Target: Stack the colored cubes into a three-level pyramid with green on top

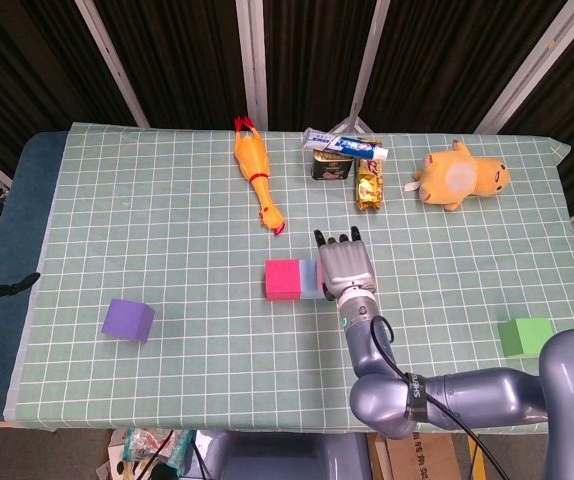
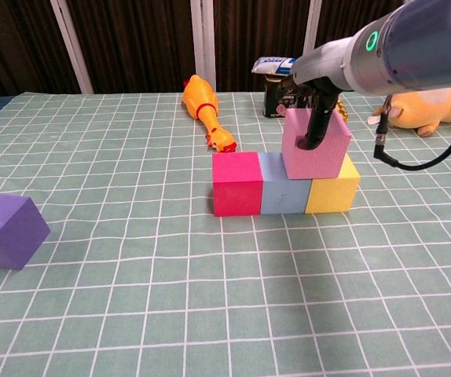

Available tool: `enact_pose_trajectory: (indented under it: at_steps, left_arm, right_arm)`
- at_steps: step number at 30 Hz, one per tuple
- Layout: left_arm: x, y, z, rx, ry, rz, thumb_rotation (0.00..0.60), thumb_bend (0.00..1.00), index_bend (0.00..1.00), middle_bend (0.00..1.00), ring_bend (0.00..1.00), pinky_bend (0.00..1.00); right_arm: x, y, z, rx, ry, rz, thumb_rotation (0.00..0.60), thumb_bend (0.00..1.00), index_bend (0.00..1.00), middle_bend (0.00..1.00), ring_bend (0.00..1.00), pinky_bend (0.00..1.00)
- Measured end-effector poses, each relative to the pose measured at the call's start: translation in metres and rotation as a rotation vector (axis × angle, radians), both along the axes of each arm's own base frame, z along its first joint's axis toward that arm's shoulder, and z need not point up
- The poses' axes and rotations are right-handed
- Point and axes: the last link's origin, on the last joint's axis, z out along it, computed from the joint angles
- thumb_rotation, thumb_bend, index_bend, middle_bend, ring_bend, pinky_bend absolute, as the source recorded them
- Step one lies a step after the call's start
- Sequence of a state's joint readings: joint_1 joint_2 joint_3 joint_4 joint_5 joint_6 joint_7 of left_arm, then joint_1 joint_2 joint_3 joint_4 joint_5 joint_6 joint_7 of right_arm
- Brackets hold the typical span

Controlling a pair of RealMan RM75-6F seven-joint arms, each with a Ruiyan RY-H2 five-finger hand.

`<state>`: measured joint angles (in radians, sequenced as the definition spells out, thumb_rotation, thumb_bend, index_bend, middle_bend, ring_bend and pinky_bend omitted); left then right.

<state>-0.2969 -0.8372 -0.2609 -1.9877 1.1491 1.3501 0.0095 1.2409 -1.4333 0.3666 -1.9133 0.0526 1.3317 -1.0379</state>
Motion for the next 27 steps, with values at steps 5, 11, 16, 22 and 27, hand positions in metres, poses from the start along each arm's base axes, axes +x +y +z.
enact_pose_trajectory:
  at_steps: [5,11,16,22,27]
  left_arm:
    - [-0.0002,0.0001,-0.0002,-0.002,0.001,0.002,0.6,0.1,0.0,0.01,0.0,0.05]
    - [-0.0007,0.0005,-0.0001,-0.002,0.001,0.004,0.6,0.1,0.0,0.01,0.0,0.05]
    - [-0.001,0.0008,-0.0004,-0.003,0.002,0.005,0.6,0.1,0.0,0.01,0.0,0.05]
    - [-0.0007,0.0006,-0.0001,-0.001,0.001,0.005,0.6,0.1,0.0,0.01,0.0,0.05]
    - [-0.0003,0.0003,-0.0002,-0.002,0.001,0.003,0.6,0.1,0.0,0.01,0.0,0.05]
  right_arm:
    - [0.001,-0.0005,-0.0019,0.0,0.001,0.003,0.6,0.41,0.0,0.32,0.19,0.0]
    - [-0.0005,-0.002,-0.0023,-0.005,0.009,0.005,0.6,0.41,0.0,0.32,0.19,0.0]
    - [-0.0017,-0.0018,-0.0023,-0.004,0.013,0.005,0.6,0.41,0.0,0.32,0.19,0.0]
    - [-0.0018,-0.0016,-0.0015,-0.001,0.015,0.001,0.6,0.41,0.0,0.32,0.19,0.0]
    - [-0.0014,-0.002,-0.0003,-0.005,0.009,-0.002,0.6,0.41,0.0,0.32,0.19,0.0]
